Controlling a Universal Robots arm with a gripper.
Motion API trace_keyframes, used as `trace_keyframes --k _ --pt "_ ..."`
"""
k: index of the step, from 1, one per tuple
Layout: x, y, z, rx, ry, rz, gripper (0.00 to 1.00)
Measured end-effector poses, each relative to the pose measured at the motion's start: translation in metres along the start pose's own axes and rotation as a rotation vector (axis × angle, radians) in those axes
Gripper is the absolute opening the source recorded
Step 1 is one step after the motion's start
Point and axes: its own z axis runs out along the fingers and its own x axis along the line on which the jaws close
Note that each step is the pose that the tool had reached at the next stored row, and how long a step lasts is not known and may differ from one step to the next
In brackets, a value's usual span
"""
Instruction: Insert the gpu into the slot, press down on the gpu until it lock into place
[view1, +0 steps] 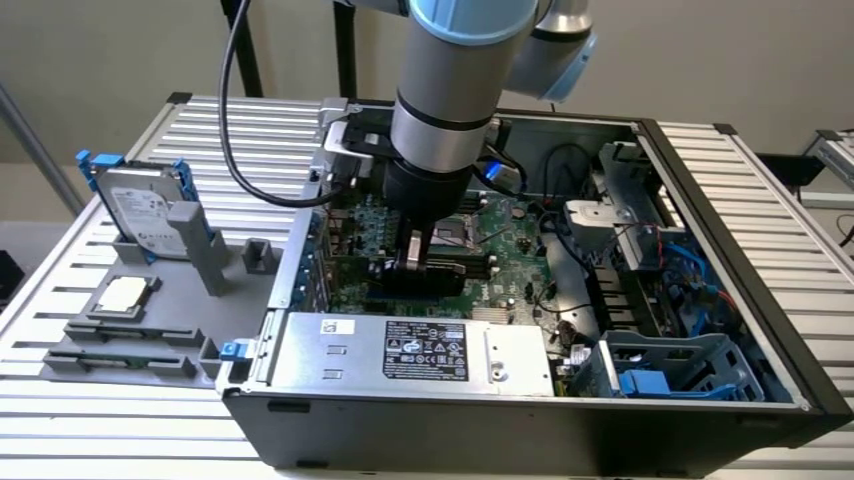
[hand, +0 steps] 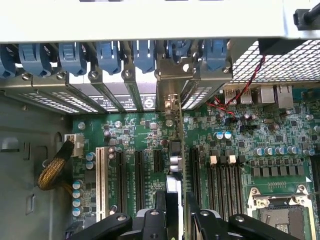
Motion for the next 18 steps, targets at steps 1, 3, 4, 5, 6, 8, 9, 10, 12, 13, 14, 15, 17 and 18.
trace_keyframes --k 1,3,4,5,6,8,9,10,12,13,14,15,17,18 --pt "0.0 0.0 0.0002 -0.0003 0.0001 0.0 0.26" --pt "0.0 -0.0002 0.0021 -0.0016 0.0007 0.0 0.26" --pt "0.0 -0.0003 0.0034 -0.0025 0.0014 0.0 0.26" --pt "0.0 -0.0005 0.0048 -0.0033 0.0022 0.0 0.26" --pt "0.0 -0.0006 0.0066 -0.0041 0.0019 0.0 0.26" --pt "0.0 -0.001 0.0098 -0.0049 0.0013 0.001 0.26" --pt "0.0 -0.0012 0.0109 -0.0059 0.001 0.001 0.26" --pt "0.001 -0.0013 0.0119 -0.0069 0.0008 0.001 0.26" --pt "0.0 -0.0014 0.0121 -0.0091 0.001 0.001 0.26" --pt "0.0 -0.0015 0.012 -0.0101 0.0011 0.001 0.26" --pt "0.0 -0.0014 0.0116 -0.0107 0.0014 0.001 0.26" --pt "0.0 -0.0013 0.0104 -0.0108 0.0008 0.001 0.26" --pt "0.0 -0.001 0.008 -0.0102 -0.001 0.001 0.26" --pt "0.0 -0.0008 0.0065 -0.0102 -0.0011 0.0 0.26"
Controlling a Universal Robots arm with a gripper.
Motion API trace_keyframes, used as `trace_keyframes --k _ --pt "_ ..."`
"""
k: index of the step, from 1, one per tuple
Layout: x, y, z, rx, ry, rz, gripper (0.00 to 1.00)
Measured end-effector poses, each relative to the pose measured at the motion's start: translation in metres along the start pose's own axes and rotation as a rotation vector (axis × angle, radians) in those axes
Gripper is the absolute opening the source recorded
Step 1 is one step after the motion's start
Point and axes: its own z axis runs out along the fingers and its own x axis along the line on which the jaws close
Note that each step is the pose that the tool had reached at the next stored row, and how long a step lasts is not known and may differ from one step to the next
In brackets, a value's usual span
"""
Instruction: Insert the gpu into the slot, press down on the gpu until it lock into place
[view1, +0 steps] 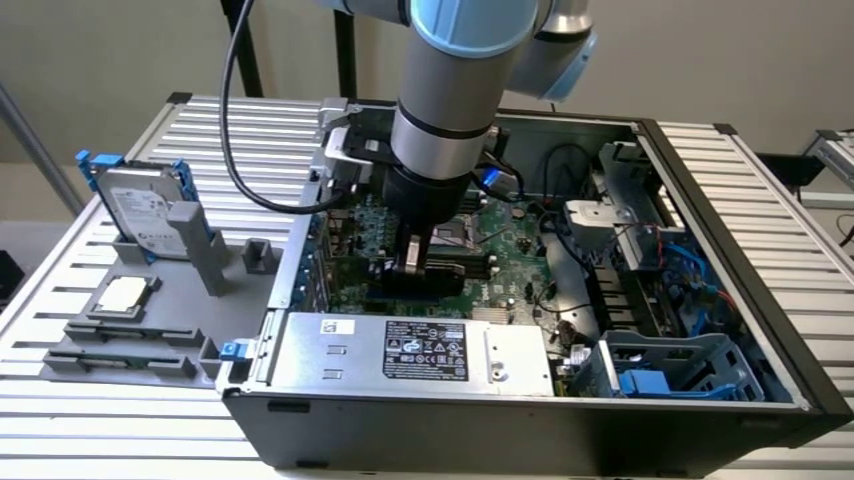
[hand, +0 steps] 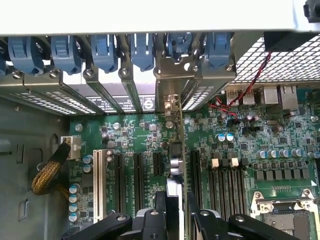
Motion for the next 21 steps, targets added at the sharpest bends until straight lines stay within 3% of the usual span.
trace_keyframes --k 7,12,21 --pt "-0.0027 0.0017 -0.0117 -0.0009 0.0019 0.0 0.26" --pt "-0.0027 0.0017 -0.0101 -0.0027 0.0021 0.001 0.26" --pt "-0.0029 -0.0032 -0.0082 -0.0242 0.0018 0.014 0.26"
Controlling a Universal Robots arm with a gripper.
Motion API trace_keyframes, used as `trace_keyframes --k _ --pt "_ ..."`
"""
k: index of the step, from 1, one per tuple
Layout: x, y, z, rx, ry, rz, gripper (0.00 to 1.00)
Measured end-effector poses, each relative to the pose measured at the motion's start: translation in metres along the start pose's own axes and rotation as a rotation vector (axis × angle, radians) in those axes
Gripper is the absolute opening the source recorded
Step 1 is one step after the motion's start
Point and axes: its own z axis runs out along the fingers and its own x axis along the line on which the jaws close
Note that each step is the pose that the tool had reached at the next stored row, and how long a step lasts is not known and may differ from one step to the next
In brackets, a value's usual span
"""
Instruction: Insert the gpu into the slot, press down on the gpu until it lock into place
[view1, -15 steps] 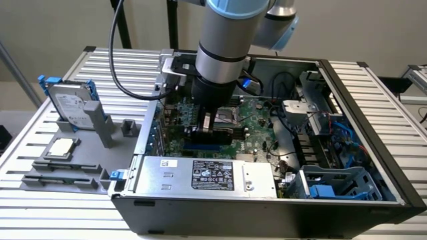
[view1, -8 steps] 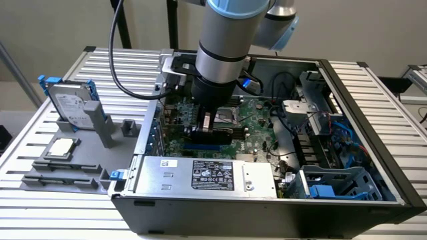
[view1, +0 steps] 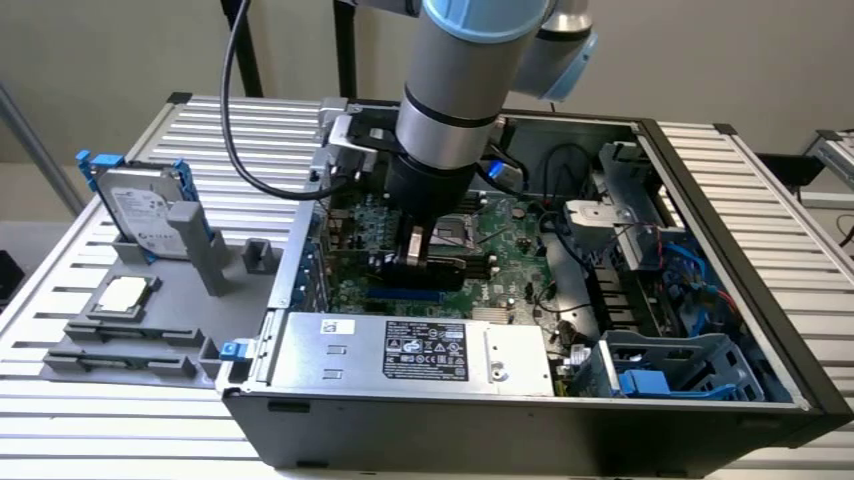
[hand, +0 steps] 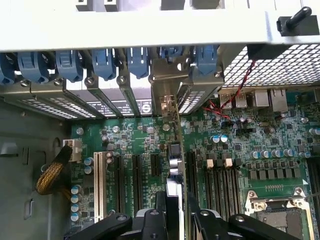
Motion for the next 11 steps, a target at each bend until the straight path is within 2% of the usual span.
trace_keyframes --k 3,8,11 --pt "-0.0005 -0.0063 -0.001 -0.0075 0.0008 0.0 0.26" --pt "-0.0006 -0.0078 -0.0013 -0.0155 0.0019 0.001 0.26" --pt "-0.0007 -0.0097 -0.0015 -0.0205 0.0073 0.003 0.26"
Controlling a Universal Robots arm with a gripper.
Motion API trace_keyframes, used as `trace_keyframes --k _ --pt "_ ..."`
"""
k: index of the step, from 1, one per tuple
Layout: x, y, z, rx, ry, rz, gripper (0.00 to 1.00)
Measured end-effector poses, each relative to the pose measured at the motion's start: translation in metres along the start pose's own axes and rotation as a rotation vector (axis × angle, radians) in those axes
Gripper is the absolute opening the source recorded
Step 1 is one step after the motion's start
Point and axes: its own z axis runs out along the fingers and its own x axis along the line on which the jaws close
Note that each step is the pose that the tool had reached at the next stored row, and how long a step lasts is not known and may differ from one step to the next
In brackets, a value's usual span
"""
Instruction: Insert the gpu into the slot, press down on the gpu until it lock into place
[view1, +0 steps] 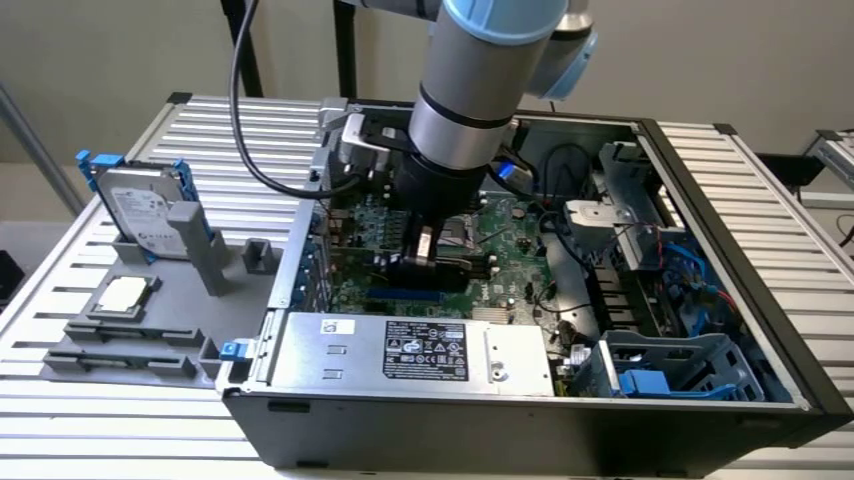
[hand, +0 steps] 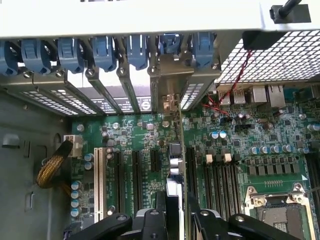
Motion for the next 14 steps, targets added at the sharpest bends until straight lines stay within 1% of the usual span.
trace_keyframes --k 2,4,7,9,14 --pt "-0.0002 -0.0014 -0.0002 -0.0022 0.0074 0.001 0.26" --pt "-0.0002 -0.0016 -0.0002 -0.0026 0.0155 0.003 0.26" --pt "-0.0002 -0.0017 -0.0003 -0.0028 0.0228 0.004 0.26" --pt "-0.0007 -0.0017 -0.0003 -0.0027 0.0249 0.003 0.26" --pt "-0.002 -0.0017 0.0007 -0.0025 0.0266 0.0 0.26"
